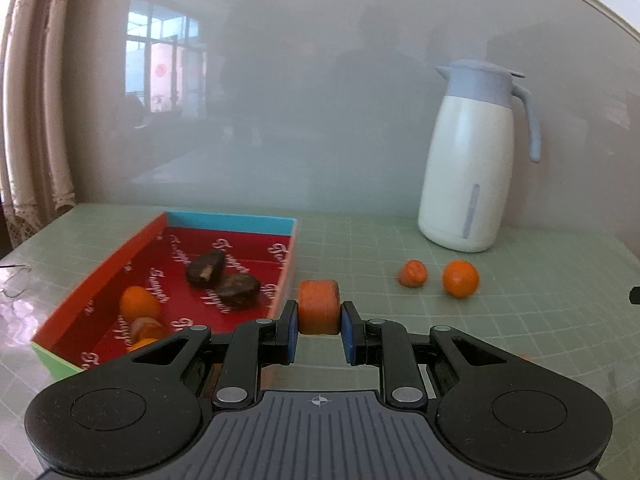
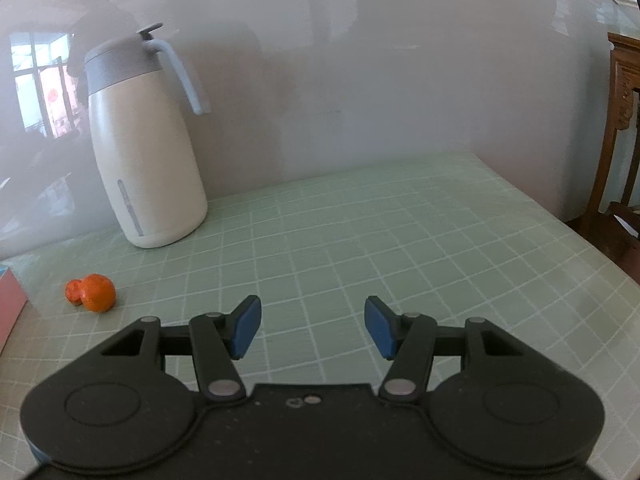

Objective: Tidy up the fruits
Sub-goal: 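Carry the orange piece with the left tool into the red box and release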

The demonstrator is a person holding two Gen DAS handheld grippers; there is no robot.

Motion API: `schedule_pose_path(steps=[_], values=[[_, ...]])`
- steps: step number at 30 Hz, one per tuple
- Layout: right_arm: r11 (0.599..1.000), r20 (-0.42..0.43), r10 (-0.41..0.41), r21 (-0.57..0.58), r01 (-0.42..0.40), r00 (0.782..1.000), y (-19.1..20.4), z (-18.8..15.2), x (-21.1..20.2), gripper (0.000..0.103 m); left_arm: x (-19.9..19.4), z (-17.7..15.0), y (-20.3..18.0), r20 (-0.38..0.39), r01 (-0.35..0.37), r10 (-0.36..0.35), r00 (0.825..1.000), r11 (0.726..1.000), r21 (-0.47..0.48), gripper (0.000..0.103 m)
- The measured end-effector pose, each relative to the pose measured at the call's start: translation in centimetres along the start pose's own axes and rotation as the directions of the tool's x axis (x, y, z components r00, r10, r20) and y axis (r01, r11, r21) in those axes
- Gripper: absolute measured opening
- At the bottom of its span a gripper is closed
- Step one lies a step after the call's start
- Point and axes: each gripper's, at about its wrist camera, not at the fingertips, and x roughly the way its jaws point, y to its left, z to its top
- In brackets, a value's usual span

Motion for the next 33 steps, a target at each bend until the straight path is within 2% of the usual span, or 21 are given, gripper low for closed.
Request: schedule_pose_path(steps=[16,27,33], values=[[0.999,-0.013,0.032,-0.041,-0.033,0.999,3.3,-0.2,0.6,0.057,0.2,0.0,5.7,-0.001,-0.093,0.093,0.996,0.994,-0.057,0.022],[0.996,-0.023,0.064,-0.068,-0.066,0.998,6.2,-0.5,1.0,0.057,0.9,-0.7,11.4,-0.035,-0.192,0.189,0.981,0.973,-0.127,0.022],[0.993,-0.031,0.077,-0.093,-0.079,0.997,7.5,-0.8,1.2,0.057,1.4,-1.0,13.1,-0.046,-0.218,0.213,0.976,0.966,-0.142,0.022]])
